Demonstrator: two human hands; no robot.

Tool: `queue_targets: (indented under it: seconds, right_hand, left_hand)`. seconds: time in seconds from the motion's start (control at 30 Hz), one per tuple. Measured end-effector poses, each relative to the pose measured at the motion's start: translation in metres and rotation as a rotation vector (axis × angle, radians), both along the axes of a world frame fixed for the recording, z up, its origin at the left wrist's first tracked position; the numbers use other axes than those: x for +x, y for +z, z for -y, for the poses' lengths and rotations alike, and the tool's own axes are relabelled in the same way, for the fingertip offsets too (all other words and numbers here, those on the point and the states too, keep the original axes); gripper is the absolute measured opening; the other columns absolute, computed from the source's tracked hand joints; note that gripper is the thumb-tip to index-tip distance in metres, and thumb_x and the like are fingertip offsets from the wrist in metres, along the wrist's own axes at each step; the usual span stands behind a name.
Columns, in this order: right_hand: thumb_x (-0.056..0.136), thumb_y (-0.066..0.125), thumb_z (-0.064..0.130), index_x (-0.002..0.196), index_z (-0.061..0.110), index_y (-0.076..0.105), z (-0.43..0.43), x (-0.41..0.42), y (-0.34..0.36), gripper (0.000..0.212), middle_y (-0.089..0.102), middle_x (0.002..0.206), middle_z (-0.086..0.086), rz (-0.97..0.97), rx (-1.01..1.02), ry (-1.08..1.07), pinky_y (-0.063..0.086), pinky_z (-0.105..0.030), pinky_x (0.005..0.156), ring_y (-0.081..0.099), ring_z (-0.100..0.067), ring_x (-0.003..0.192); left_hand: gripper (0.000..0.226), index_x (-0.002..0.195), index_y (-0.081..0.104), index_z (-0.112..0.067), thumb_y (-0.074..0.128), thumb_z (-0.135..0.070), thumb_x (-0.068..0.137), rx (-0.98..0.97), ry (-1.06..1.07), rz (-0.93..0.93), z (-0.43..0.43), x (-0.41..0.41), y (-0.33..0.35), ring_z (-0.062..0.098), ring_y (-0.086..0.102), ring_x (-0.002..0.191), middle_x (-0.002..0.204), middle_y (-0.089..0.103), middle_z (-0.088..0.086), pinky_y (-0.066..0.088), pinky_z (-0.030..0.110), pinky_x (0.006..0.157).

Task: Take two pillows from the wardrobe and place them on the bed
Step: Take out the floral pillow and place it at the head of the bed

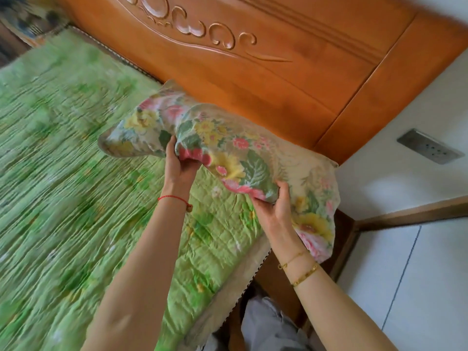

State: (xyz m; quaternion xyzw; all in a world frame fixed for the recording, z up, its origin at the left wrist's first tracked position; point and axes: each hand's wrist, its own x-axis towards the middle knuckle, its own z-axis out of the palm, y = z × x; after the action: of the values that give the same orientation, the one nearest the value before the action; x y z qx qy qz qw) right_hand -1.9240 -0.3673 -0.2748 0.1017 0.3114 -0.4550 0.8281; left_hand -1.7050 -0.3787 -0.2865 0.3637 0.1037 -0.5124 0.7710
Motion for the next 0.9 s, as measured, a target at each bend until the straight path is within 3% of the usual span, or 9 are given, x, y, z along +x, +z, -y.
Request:
queue_targets:
  seconds: [0.07,0.17,0.27,0.3,0.4,0.47,0.57,0.8,0.9]
  right_hand:
    - [0.089,0.054,0.013,0.113,0.002,0.055,0.02,0.017,-0.007,0.026,0.058,0.083,-0.011,-0.003,0.008,0.018,0.049,-0.024,0.059,0.053,-0.016,0.058]
    - [0.091,0.055,0.015,0.133,-0.001,0.055,0.043,0.043,-0.024,0.045,0.062,0.12,-0.016,-0.008,0.023,-0.005,0.052,-0.032,0.087,0.061,-0.025,0.099]
    - [0.09,0.055,0.013,0.142,0.002,0.049,0.058,0.069,-0.043,0.053,0.057,0.137,-0.015,-0.005,0.064,-0.04,0.043,-0.034,0.106,0.055,-0.028,0.124]
    - [0.092,0.054,0.014,0.141,0.003,0.051,0.061,0.076,-0.048,0.05,0.058,0.138,-0.014,-0.001,0.073,-0.044,0.043,-0.038,0.109,0.054,-0.029,0.13]
    - [0.096,0.053,0.018,0.127,0.002,0.064,0.064,0.094,-0.061,0.036,0.067,0.128,-0.013,0.033,0.072,-0.009,0.055,-0.039,0.096,0.066,-0.028,0.117]
    - [0.097,0.053,0.019,0.125,0.003,0.066,0.065,0.106,-0.07,0.035,0.068,0.128,-0.014,0.021,0.063,0.005,0.057,-0.038,0.092,0.068,-0.027,0.114]
    - [0.096,0.051,0.015,0.137,0.004,0.054,0.072,0.128,-0.092,0.043,0.061,0.137,-0.015,-0.007,0.087,-0.057,0.046,-0.041,0.108,0.056,-0.03,0.129]
    - [0.093,0.055,0.012,0.14,0.004,0.052,0.073,0.16,-0.15,0.048,0.057,0.142,-0.016,-0.023,0.135,-0.089,0.038,-0.045,0.115,0.053,-0.032,0.132]
    - [0.092,0.055,0.011,0.14,0.001,0.05,0.074,0.17,-0.173,0.049,0.054,0.144,-0.018,-0.073,0.175,-0.123,0.033,-0.044,0.118,0.05,-0.03,0.134]
  left_hand:
    - [0.033,0.104,0.068,-0.004,0.05,-0.032,0.104,0.007,0.016,-0.009,0.018,0.016,-0.012,0.029,0.066,0.093,0.092,0.073,0.016,0.055,0.043,0.08]
    - [0.033,0.108,0.068,-0.005,0.049,-0.033,0.104,0.008,0.019,-0.007,0.041,0.043,-0.032,0.029,0.067,0.096,0.096,0.075,0.015,0.056,0.041,0.083]
    - [0.034,0.115,0.065,-0.004,0.05,-0.032,0.104,0.022,0.022,-0.023,0.058,0.067,-0.051,0.031,0.062,0.11,0.111,0.069,0.017,0.046,0.045,0.107]
    - [0.034,0.116,0.064,-0.004,0.05,-0.032,0.104,0.026,0.019,-0.028,0.061,0.075,-0.057,0.032,0.06,0.112,0.113,0.067,0.017,0.045,0.046,0.107]
    - [0.033,0.114,0.064,-0.003,0.05,-0.031,0.103,0.015,0.003,-0.047,0.069,0.095,-0.075,0.033,0.06,0.107,0.116,0.064,0.018,0.047,0.046,0.09]
    - [0.036,0.123,0.062,-0.003,0.051,-0.03,0.104,0.016,0.009,-0.065,0.073,0.109,-0.088,0.034,0.058,0.124,0.132,0.062,0.019,0.045,0.047,0.106]
    - [0.04,0.132,0.058,-0.003,0.05,-0.03,0.104,0.02,0.002,-0.083,0.077,0.129,-0.11,0.035,0.049,0.138,0.146,0.053,0.02,0.034,0.05,0.118]
    - [0.044,0.138,0.054,-0.003,0.051,-0.031,0.104,0.032,-0.038,-0.104,0.085,0.159,-0.161,0.034,0.056,0.127,0.14,0.057,0.02,0.041,0.049,0.111]
    - [0.037,0.124,0.061,-0.003,0.05,-0.032,0.104,0.052,-0.071,-0.109,0.085,0.167,-0.184,0.033,0.061,0.109,0.122,0.064,0.019,0.047,0.046,0.097]
